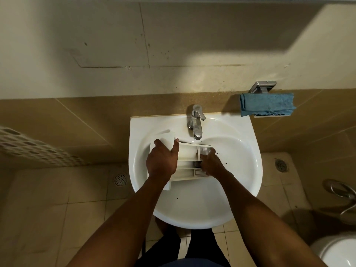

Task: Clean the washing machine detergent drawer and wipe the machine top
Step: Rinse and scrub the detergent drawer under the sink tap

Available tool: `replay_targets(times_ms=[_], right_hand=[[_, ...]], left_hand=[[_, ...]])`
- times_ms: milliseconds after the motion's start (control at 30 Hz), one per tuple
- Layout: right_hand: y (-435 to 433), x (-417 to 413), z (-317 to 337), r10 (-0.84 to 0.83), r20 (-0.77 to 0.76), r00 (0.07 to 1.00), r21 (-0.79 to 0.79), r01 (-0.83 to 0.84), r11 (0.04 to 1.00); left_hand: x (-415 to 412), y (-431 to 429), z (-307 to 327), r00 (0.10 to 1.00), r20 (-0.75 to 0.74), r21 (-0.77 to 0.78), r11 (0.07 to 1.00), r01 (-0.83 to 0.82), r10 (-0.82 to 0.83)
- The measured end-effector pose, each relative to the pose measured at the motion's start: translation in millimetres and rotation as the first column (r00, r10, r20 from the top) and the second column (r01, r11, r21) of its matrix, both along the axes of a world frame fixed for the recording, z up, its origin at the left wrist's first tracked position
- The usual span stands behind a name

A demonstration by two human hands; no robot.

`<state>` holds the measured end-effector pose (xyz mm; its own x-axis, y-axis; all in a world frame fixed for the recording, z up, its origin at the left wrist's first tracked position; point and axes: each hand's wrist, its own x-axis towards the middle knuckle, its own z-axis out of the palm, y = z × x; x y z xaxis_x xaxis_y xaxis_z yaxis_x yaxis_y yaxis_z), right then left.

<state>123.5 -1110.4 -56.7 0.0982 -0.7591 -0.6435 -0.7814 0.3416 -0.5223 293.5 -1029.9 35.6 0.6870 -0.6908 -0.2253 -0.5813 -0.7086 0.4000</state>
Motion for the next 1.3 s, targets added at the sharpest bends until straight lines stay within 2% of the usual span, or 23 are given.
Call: replay_targets(times_ms=[100, 133, 167, 233, 367, 433, 533, 633, 800, 867, 967, 1100, 1200, 1300], right_hand=[[-2.7, 2.9, 4.0, -0.055, 0.039, 0.998, -0.007, 0.056, 0.998], [-2.0, 3.8, 4.2, -0.121, 0.101, 0.988, 0.012, 0.12, 0.993], [-1.4, 4.6, 1.3, -0.225, 0.191, 0.956, 0.052, 0.219, 0.974], [0.9, 4.7, -3.8, -0.387, 0.304, 0.871, 0.146, 0.359, 0.922], [4.6, 5.0, -10.3, -0.381, 0.291, 0.877, 0.177, 0.342, 0.923], [1.2, 5.3, -6.2, -0.374, 0.321, 0.87, 0.214, 0.318, 0.924], [-4.9, 5.3, 1.6, -0.27, 0.332, 0.904, 0.253, 0.19, 0.949], [-5.7, 2.7, -2.2, -0.292, 0.325, 0.9, 0.274, 0.206, 0.939], [1.6, 9.0, -1.6, -0.32, 0.292, 0.901, 0.231, 0.258, 0.938], [-0.8, 9.5, -7.1, -0.232, 0.238, 0.943, 0.147, 0.201, 0.969], [-5.4, 6.3, -17.5, -0.082, 0.112, 0.99, 0.017, 0.08, 0.997], [-8.5, 6.5, -10.4, 0.09, -0.043, 0.995, -0.085, -0.094, 0.992], [-15.4, -3.6, 11.5, 0.084, 0.042, 0.996, -0.09, -0.08, 0.993], [-20.1, -8.8, 43.0, -0.134, 0.271, 0.953, -0.196, 0.191, 0.962]], left_hand=[[0.0, -0.2, 2.6, 1.0, 0.029, -0.007, 1.0, 0.011, -0.01], [0.9, 0.2, 2.3, 0.999, 0.046, -0.02, 1.0, 0.016, -0.015], [1.5, 0.6, 0.5, 0.996, 0.081, -0.012, 1.0, 0.028, -0.027], [2.8, 1.4, -9.1, 0.976, 0.152, 0.075, 0.987, 0.144, -0.154], [3.3, -0.6, -20.6, 0.973, 0.14, 0.108, 0.979, 0.171, -0.185], [1.4, 0.7, -7.7, 0.989, 0.08, 0.067, 0.991, 0.116, -0.121], [2.4, -0.1, -0.3, 0.999, -0.015, 0.02, 0.999, 0.028, -0.028], [2.6, 0.3, -1.0, 1.0, -0.026, -0.017, 1.0, 0.007, -0.007], [-2.0, -0.4, 1.3, 0.999, 0.02, 0.049, 0.998, 0.037, -0.038], [0.1, -0.8, 0.0, 0.998, 0.022, 0.078, 0.995, 0.059, -0.061], [-1.4, -0.5, 3.2, 1.0, 0.0, 0.05, 0.999, 0.01, -0.01], [-0.4, -1.1, 2.0, 1.0, 0.0, 0.023, 1.0, -0.011, 0.011], [0.1, -1.2, 1.4, 1.0, -0.003, 0.025, 1.0, -0.004, 0.004], [-1.1, -1.1, 5.3, 1.0, 0.016, 0.036, 0.999, 0.015, -0.016]])
